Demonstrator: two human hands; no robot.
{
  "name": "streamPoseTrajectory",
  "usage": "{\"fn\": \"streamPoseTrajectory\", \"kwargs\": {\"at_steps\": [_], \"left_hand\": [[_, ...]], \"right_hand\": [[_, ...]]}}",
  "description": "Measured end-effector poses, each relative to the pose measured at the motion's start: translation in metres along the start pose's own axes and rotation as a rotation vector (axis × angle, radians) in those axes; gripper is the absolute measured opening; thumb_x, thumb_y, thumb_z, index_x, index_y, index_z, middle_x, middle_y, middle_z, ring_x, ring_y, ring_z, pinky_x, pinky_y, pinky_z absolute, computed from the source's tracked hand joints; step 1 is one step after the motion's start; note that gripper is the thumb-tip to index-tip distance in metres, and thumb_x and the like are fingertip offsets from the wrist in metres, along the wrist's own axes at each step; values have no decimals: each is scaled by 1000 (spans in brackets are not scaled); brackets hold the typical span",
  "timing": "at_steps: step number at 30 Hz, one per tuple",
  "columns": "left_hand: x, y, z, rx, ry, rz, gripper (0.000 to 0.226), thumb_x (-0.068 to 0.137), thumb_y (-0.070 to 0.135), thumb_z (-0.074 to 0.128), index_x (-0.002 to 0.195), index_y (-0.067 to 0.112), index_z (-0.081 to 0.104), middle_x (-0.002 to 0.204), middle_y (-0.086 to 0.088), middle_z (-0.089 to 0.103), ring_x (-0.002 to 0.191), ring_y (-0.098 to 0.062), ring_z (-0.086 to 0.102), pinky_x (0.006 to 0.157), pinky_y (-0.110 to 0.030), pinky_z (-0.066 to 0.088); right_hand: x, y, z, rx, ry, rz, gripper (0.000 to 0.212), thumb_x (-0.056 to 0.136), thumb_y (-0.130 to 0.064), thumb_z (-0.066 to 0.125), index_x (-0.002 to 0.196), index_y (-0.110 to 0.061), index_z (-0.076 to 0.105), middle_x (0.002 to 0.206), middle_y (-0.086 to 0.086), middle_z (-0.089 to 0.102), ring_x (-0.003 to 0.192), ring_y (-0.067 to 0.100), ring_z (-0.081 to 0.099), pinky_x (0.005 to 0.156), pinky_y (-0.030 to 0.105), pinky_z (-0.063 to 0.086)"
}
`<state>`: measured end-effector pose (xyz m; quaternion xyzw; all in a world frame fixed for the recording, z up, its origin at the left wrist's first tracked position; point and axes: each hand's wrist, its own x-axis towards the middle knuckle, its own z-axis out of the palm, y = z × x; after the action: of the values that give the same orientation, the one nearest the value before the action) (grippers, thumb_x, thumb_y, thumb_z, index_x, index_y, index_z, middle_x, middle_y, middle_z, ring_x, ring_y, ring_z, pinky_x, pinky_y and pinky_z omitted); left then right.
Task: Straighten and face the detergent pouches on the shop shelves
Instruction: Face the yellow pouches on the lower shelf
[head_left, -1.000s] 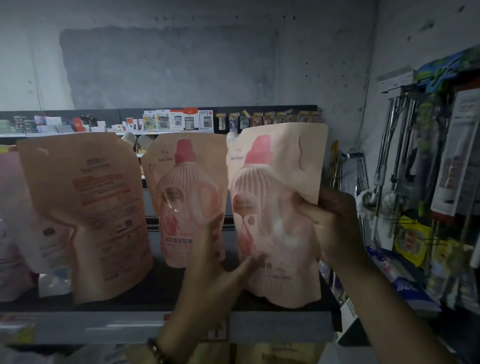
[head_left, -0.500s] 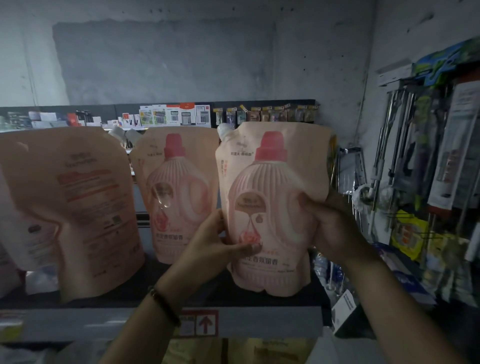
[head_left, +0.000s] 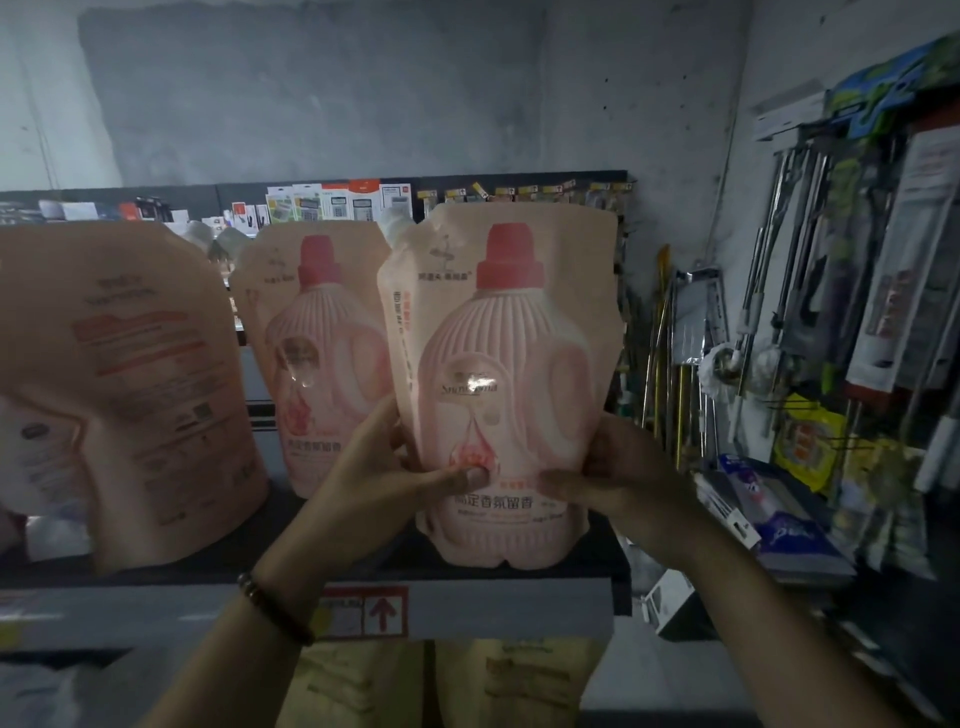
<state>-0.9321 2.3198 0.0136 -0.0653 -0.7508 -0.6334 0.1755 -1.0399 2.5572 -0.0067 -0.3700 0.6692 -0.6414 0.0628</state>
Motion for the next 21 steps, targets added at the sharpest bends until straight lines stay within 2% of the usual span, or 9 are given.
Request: {"fn": "streamPoseTrajectory", "kwargs": {"at_steps": [4, 6, 9, 12, 15, 18, 21], "left_hand": [[-4, -1, 4, -10, 16, -4, 77, 70, 5, 87, 140, 14, 56, 127, -12, 75, 114, -29, 75, 87, -44, 65], [-6, -1, 5, 10, 31, -17, 74, 71, 6, 86, 139, 16, 56, 126, -10, 75, 115, -27, 75, 86, -44, 65], [-9, 0, 7, 57, 62, -40, 71, 73, 11, 86, 137, 17, 57, 127, -8, 75, 115, -26, 75, 86, -48, 65], [-15, -1, 13, 83, 130, -51, 72, 72, 20, 89, 136, 23, 56, 127, -2, 74, 116, -23, 74, 86, -45, 66], [-25, -4, 29, 126, 258, 19, 89, 69, 33, 92, 146, 37, 47, 132, 11, 70, 123, -13, 69, 90, -37, 64], [-35, -5, 52, 275, 443, 138, 112, 65, 45, 94, 157, 39, 30, 148, 19, 52, 138, -1, 53, 105, -36, 55], [-47, -7, 71, 550, 690, 305, 105, 70, 43, 94, 154, 25, 34, 148, 9, 41, 141, -17, 44, 112, -47, 47]], "right_hand": [[-2, 3, 0, -36, 27, -24, 64, 72, -27, 89, 131, -18, 64, 123, -4, 78, 117, 15, 73, 101, 48, 59], [-3, 4, 0, -5, 31, -25, 59, 72, -26, 87, 127, -20, 66, 121, -5, 78, 116, 15, 74, 101, 48, 59], [-7, 7, 2, 53, 30, -21, 56, 74, -25, 85, 126, -20, 68, 121, -1, 79, 116, 19, 74, 101, 49, 58], [-8, 13, 3, 51, 45, -23, 60, 76, -28, 86, 131, -18, 66, 123, -3, 78, 117, 17, 73, 101, 50, 59], [-8, 15, 2, 60, 27, -30, 62, 77, -29, 84, 134, -17, 64, 125, -4, 77, 119, 15, 72, 100, 45, 60], [-13, 14, -3, 58, 19, -51, 58, 80, -26, 82, 134, -15, 65, 124, -3, 77, 118, 14, 72, 99, 40, 61], [-19, 12, -6, 41, 73, -98, 41, 91, -22, 79, 129, -12, 69, 122, 2, 78, 118, 19, 73, 99, 42, 61]]}}
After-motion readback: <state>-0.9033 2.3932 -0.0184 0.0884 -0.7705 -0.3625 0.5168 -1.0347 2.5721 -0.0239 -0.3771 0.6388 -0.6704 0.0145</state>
